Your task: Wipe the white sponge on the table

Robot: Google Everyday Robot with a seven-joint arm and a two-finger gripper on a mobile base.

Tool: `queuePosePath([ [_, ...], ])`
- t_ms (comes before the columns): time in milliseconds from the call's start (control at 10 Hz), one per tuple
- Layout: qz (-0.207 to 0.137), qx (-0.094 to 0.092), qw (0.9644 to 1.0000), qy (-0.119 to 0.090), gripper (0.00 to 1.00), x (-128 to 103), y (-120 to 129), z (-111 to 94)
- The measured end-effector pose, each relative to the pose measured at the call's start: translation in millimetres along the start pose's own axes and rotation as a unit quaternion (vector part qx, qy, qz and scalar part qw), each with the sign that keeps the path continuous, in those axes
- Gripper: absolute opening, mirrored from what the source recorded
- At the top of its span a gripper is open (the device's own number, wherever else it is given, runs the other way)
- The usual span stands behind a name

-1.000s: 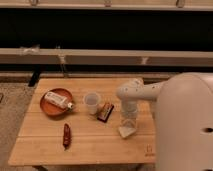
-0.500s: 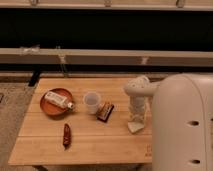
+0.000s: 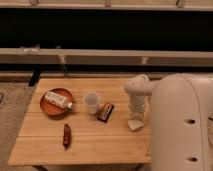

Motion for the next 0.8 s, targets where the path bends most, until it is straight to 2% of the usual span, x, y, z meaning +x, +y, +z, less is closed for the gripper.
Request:
queuePosePath([
  [200,-0.007,-0.013,0.9997,-0.019,0.0,-22.7,28.1,-14.9],
  [400,-0.017,-0.022,0.9992,-0.03,0.0,-35.5,58.6,-27.2],
  [700,-0.045,-0.033,0.9975,-0.044,0.0,-40.0,91.5,-37.4],
  [800,-0.058,-0.038,0.9967,-0.041,0.0,-30.2,103.2,-37.1],
])
